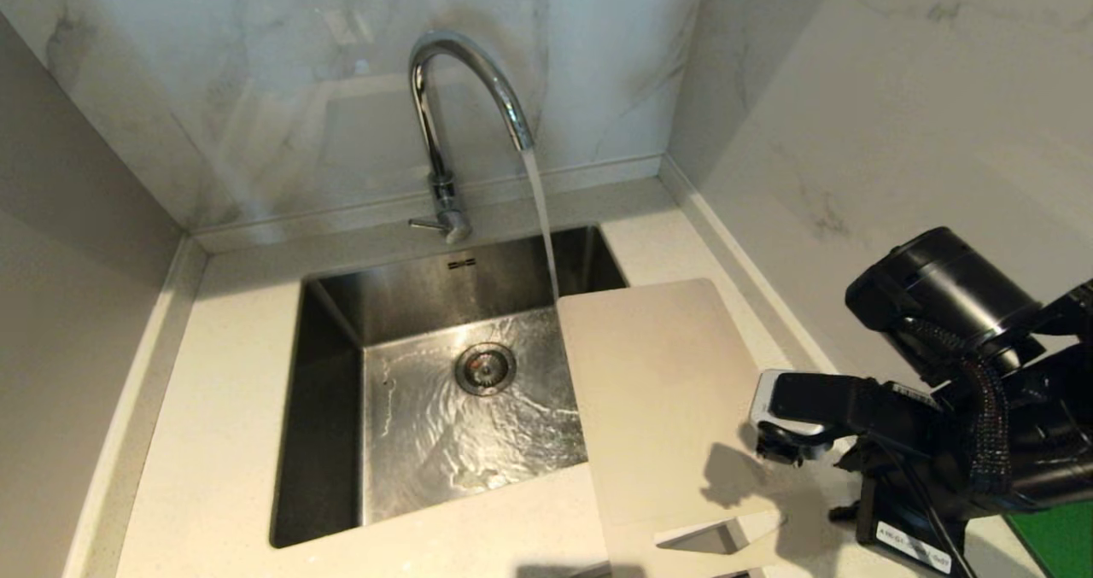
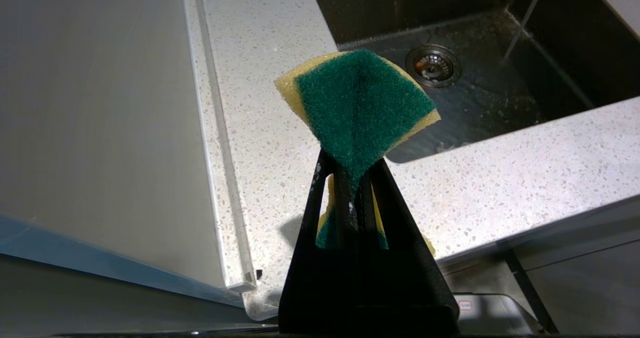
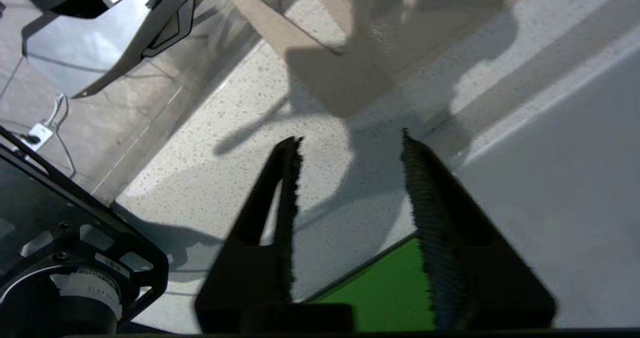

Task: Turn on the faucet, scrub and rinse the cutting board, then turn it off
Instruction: Pick up the cutting board

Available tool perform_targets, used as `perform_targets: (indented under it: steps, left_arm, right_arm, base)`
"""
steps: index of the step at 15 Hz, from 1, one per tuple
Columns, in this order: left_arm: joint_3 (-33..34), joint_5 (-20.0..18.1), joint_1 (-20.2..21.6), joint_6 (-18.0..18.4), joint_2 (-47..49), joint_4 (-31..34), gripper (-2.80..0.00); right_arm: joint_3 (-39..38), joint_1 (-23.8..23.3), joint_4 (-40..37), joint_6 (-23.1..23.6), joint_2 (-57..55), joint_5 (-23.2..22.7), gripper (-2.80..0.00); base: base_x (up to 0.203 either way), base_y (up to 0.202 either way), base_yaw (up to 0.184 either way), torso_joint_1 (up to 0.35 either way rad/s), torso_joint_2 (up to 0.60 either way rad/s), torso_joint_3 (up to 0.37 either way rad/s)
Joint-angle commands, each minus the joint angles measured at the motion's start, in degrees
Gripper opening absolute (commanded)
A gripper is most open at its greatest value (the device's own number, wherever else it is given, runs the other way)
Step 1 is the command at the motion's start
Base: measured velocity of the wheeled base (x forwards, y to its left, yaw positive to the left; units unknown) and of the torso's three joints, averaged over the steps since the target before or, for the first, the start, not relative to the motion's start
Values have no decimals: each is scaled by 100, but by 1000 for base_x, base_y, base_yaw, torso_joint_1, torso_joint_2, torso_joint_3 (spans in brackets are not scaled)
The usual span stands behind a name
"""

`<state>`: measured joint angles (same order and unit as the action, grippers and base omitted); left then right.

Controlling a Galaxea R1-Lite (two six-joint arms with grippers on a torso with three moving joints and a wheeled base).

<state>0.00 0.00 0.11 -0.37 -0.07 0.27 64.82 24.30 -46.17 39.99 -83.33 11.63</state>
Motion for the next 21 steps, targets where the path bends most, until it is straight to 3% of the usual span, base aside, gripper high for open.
perform_targets:
  steps: [1,4,8,15,21]
  left_arm:
    - [0,0,4,-4,0,0,-280]
    - [0,0,7,-7,7,0,-280]
    - [0,0,6,-2,7,-1,-280]
    - [0,0,1,-7,7,-18,-280]
    - [0,0,3,-7,2,-18,-280]
  right_arm:
    - [-75,181,-34,18,-121,53,0]
    - [-253,438,-33,37,-142,138,0]
    - [-786,540,260,717,-82,124,0]
    - [-2194,548,2615,2206,-341,-215,0]
    - [-2442,882,2846,2365,-781,-274,0]
  base:
    - [0,0,0,0,0,0]
    - [0,0,0,0,0,0]
    - [0,0,0,0,0,0]
    - [0,0,0,0,0,0]
    - [0,0,0,0,0,0]
